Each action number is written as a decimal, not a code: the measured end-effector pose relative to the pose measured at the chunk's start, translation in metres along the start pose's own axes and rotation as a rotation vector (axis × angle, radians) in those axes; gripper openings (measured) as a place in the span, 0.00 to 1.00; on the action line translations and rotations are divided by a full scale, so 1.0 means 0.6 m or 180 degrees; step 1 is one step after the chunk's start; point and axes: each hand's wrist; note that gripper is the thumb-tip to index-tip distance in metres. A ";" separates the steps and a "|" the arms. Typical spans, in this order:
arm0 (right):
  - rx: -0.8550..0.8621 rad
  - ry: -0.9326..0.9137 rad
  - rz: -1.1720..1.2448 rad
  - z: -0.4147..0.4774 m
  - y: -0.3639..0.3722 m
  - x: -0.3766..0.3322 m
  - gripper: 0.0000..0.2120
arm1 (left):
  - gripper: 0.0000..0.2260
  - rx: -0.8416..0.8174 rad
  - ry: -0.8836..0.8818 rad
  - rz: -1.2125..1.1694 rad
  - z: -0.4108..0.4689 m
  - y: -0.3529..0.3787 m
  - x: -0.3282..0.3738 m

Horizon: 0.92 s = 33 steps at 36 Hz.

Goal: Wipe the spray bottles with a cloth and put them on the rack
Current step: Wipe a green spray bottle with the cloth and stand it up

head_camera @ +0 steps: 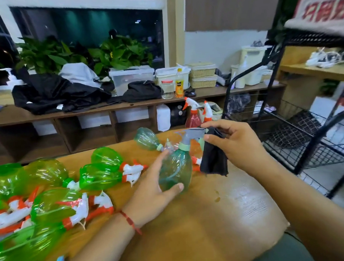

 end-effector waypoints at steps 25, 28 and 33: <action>0.0716 0.0365 -0.1576 0.193 -0.095 0.199 0.15 | 0.20 -0.0258 0.0161 0.1127 0.130 0.093 -0.062; 0.0762 0.0408 -0.1502 0.191 -0.092 0.205 0.16 | 0.20 -0.0267 0.0136 0.1143 0.128 0.094 -0.072; 0.0698 0.0448 -0.1537 0.181 -0.104 0.194 0.22 | 0.19 -0.0283 0.0088 0.1111 0.132 0.097 -0.067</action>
Point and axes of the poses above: each hand's wrist, its own z-axis towards the middle knuckle, its own y-axis out of the palm, x = y × z
